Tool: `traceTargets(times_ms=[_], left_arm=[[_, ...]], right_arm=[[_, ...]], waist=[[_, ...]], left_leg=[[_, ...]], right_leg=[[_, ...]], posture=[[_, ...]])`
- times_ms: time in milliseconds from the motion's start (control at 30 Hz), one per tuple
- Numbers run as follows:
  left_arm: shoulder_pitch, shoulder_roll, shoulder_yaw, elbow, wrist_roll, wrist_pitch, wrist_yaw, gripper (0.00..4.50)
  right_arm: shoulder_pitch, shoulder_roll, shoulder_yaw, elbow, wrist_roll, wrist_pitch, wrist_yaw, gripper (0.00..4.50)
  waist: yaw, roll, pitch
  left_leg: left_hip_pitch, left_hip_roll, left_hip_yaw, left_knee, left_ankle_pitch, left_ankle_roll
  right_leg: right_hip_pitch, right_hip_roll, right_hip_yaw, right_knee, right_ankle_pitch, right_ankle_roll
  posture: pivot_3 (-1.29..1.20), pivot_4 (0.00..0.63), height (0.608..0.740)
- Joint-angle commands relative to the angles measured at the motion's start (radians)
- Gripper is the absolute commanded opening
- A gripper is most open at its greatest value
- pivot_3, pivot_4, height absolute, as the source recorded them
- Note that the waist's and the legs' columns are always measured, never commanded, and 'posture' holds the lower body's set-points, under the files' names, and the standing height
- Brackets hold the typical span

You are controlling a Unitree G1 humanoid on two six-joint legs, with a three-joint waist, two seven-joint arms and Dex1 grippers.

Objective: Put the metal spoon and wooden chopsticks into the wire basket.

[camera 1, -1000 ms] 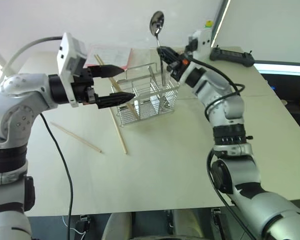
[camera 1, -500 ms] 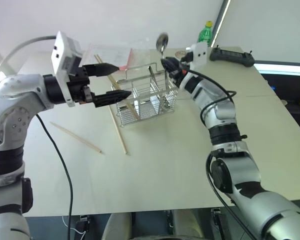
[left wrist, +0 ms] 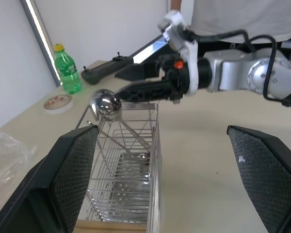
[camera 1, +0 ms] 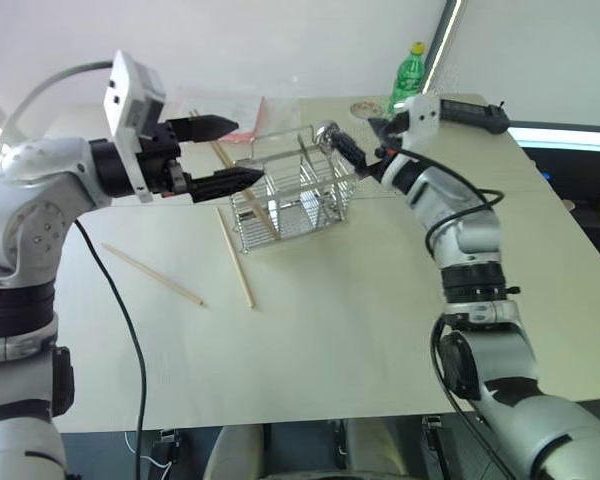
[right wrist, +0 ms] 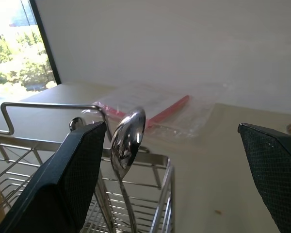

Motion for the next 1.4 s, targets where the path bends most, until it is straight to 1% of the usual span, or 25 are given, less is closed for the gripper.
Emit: traceTargets(times_ms=[33,167,300,367,433,500,567,633,700,767,800,867,900,933,1000,1100,1233,1300,1400], left_arm=[[-0.029,0.011,0.027,-0.008,0.002,-0.015,-0.001,4.50],[-0.010,0.035,0.063,-0.012,-0.011,0.008,0.007,4.50],[0.017,0.058,0.113,-0.012,-0.023,0.038,0.041,4.50],[0.037,0.072,0.153,-0.016,-0.034,0.071,0.076,4.50],[0.063,0.098,0.184,-0.021,-0.024,0.121,0.129,4.50],[0.085,0.153,0.154,-0.028,0.042,0.223,0.230,4.50],[0.079,0.165,0.132,-0.044,0.083,0.360,0.359,4.50],[0.029,0.087,0.190,-0.062,0.081,0.561,0.506,4.50],[-0.030,-0.016,0.265,-0.082,0.108,0.725,0.620,4.50],[-0.080,-0.111,0.334,-0.091,0.161,0.829,0.713,4.50],[-0.091,-0.157,0.369,-0.085,0.183,0.852,0.769,4.50],[-0.096,-0.261,0.442,-0.074,0.238,0.864,0.902,4.50],[-0.093,-0.324,0.480,-0.080,0.294,0.864,0.982,4.50],[-0.092,-0.366,0.505,-0.088,0.330,0.864,1.037,4.50],[-0.096,-0.439,0.550,-0.111,0.419,0.864,1.137,4.50],[-0.119,-0.535,0.626,-0.117,0.542,0.864,1.255,4.50],[-0.188,-0.616,0.720,-0.055,0.626,0.861,1.316,4.50],[-0.206,-0.622,0.742,-0.004,0.650,0.838,1.324,4.50],[-0.213,-0.617,0.757,0.127,0.664,0.750,1.331,4.50]], right_arm=[[-0.062,-0.097,-0.063,-0.135,0.074,0.075,0.052,4.43],[-0.084,-0.268,-0.094,-0.253,0.183,0.217,0.186,4.43],[-0.052,-0.421,-0.100,-0.381,0.303,0.350,0.332,4.43],[0.003,-0.502,-0.089,-0.468,0.360,0.399,0.422,4.43],[0.096,-0.576,-0.088,-0.572,0.413,0.420,0.522,4.43],[0.200,-0.627,-0.097,-0.660,0.448,0.421,0.585,4.43],[0.275,-0.647,-0.110,-0.710,0.472,0.430,0.592,4.43],[0.352,-0.661,-0.118,-0.750,0.474,0.421,0.597,4.43],[0.412,-0.675,-0.122,-0.778,0.469,0.402,0.612,4.43],[0.451,-0.685,-0.123,-0.797,0.471,0.396,0.621,4.43],[0.467,-0.686,-0.123,-0.808,0.475,0.394,0.622,4.43],[0.487,-0.683,-0.120,-0.824,0.480,0.387,0.614,4.43],[0.487,-0.677,-0.112,-0.825,0.479,0.385,0.604,4.43],[0.485,-0.673,-0.107,-0.827,0.478,0.385,0.595,4.43],[0.479,-0.661,-0.096,-0.824,0.475,0.388,0.570,4.43],[0.481,-0.651,-0.087,-0.832,0.477,0.388,0.548,4.43],[0.484,-0.643,-0.086,-0.844,0.486,0.392,0.524,4.43],[0.485,-0.639,-0.087,-0.852,0.493,0.397,0.508,4.43],[0.490,-0.629,-0.096,-0.871,0.516,0.411,0.477,4.43]], waist=[[-0.001,0.000,0.000],[-0.001,0.000,0.000],[-0.004,0.000,0.000],[-0.002,-0.001,0.000],[0.000,-0.001,-0.001],[0.001,-0.001,0.000],[0.002,-0.001,0.000],[0.006,-0.002,0.000],[0.009,-0.004,0.000],[0.013,-0.007,0.000],[0.014,-0.008,0.000],[0.012,-0.008,0.000],[0.008,-0.008,0.000],[0.006,-0.008,-0.001],[0.006,-0.011,0.001],[0.009,-0.011,0.000],[0.027,-0.013,0.001],[0.035,-0.014,0.001],[0.034,-0.015,0.001]], left_leg=[[0.000,0.000,0.000,0.000,0.000,0.000],[0.000,0.000,0.000,0.000,0.000,0.000],[0.000,0.001,0.001,0.000,-0.001,0.001],[0.000,0.001,0.001,0.000,-0.001,0.001],[0.000,0.001,0.000,0.000,-0.001,0.002],[0.001,0.001,0.000,0.001,-0.001,0.002],[0.001,0.001,0.000,0.001,-0.001,0.002],[0.002,0.001,0.001,0.002,-0.001,0.002],[0.002,0.001,-0.002,0.004,-0.001,0.002],[0.003,0.001,-0.002,0.005,-0.001,0.002],[0.003,0.001,-0.003,0.005,-0.001,0.001],[0.003,0.000,-0.003,0.005,-0.001,0.001],[0.004,0.000,-0.003,0.004,0.000,0.001],[0.005,0.000,-0.002,0.003,0.000,0.001],[0.005,0.000,-0.002,0.002,0.000,0.000],[0.003,0.000,-0.002,0.002,0.000,-0.001],[0.002,-0.001,-0.002,0.003,0.000,-0.002],[0.002,-0.001,-0.003,0.003,0.001,-0.002],[0.002,-0.002,-0.003,0.003,0.001,-0.003]], right_leg=[[0.000,0.000,0.000,0.000,0.000,0.000],[0.000,0.000,0.000,-0.001,0.000,0.000],[0.000,0.000,0.000,-0.001,0.000,0.000],[0.000,0.000,0.000,-0.001,0.000,0.000],[0.001,0.000,-0.001,-0.001,0.000,0.000],[0.002,0.000,-0.001,-0.002,0.000,0.000],[0.003,0.000,0.000,-0.003,-0.001,0.001],[0.004,-0.001,0.000,-0.003,-0.001,0.001],[0.007,-0.001,-0.002,-0.003,-0.003,0.005],[0.008,-0.001,-0.002,-0.002,-0.003,0.005],[0.009,-0.001,-0.003,-0.002,-0.003,0.006],[0.009,-0.001,-0.003,-0.003,-0.002,0.006],[0.009,-0.001,-0.002,-0.002,-0.002,0.006],[0.009,-0.001,-0.002,-0.003,0.000,0.003],[0.008,-0.001,-0.002,-0.003,0.000,0.003],[0.007,-0.001,-0.002,-0.003,0.000,0.002],[0.007,-0.002,-0.002,-0.003,0.000,0.003],[0.007,-0.002,-0.003,-0.004,0.000,0.003],[0.008,-0.002,-0.003,-0.004,0.000,0.003]], posture=[[0.00,0.150,0.690],[0.00,0.150,0.690],[0.00,0.150,0.690],[0.00,0.150,0.690],[0.00,0.150,0.690],[0.00,0.150,0.690],[0.00,0.150,0.690],[0.00,0.150,0.690],[0.00,0.150,0.690],[0.00,0.150,0.690],[0.00,0.150,0.690],[0.00,0.150,0.690],[0.00,0.150,0.690],[0.00,0.150,0.690],[0.00,0.150,0.690],[0.00,0.150,0.690],[0.00,0.150,0.690],[0.00,0.150,0.690],[0.00,0.150,0.690]])
